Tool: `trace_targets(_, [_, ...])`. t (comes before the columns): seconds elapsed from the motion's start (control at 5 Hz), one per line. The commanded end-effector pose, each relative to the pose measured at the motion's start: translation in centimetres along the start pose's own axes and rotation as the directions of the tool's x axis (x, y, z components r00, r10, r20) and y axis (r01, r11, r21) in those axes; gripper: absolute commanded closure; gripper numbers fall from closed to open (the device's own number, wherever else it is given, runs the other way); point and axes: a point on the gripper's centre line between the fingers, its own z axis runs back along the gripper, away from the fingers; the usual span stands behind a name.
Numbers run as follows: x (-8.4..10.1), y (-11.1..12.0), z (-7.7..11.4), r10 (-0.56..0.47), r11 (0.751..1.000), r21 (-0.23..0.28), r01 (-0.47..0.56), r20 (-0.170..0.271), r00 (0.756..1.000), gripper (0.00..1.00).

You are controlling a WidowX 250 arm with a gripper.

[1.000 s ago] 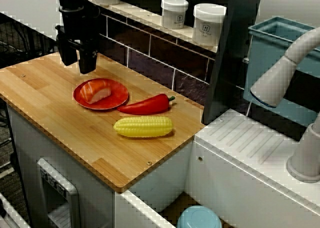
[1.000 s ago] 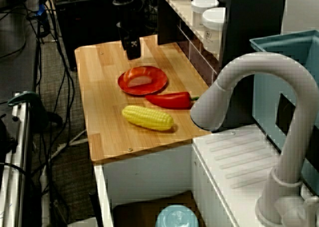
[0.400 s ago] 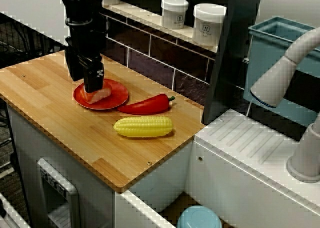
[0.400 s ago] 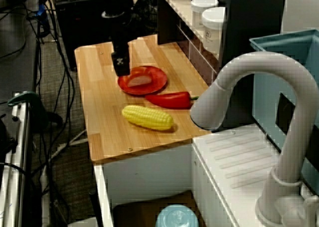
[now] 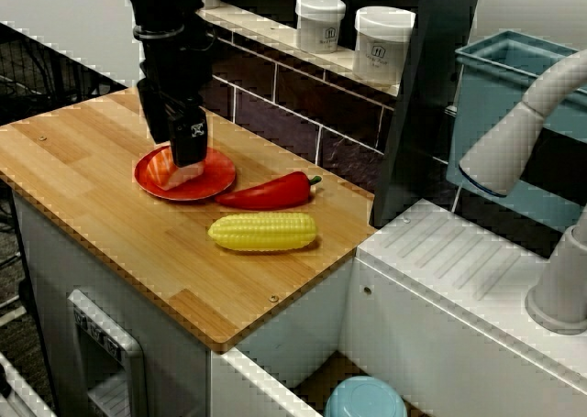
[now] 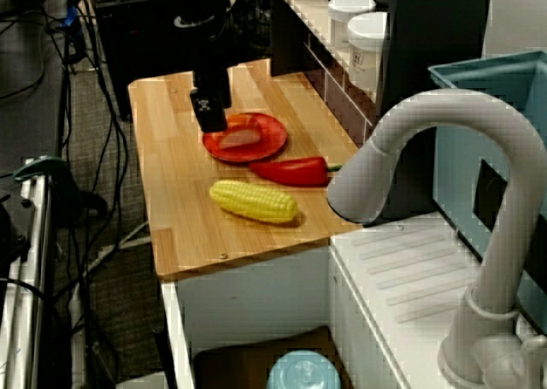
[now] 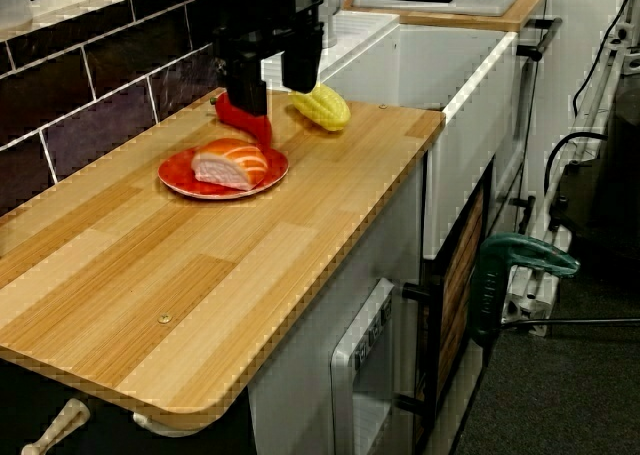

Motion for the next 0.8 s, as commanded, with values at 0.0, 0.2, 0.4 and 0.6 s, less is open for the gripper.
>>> trace_targets(0.0, [0.9,-2.8,0.7,-0.208,0.978,0.028,0.207,0.024,0.978,0.00])
trace_targets(0.2, [1.4,-3.9,0.2,-0.259,0.965,0.041,0.259,0.009,0.966,0.00])
trace_targets(0.4, [1.6,-4.7,0.0,-0.286,0.958,0.033,0.286,-0.011,0.958,0.00])
trace_targets(0.6, [1.4,-5.7,-0.1,-0.272,0.962,0.036,0.272,-0.008,0.962,0.00])
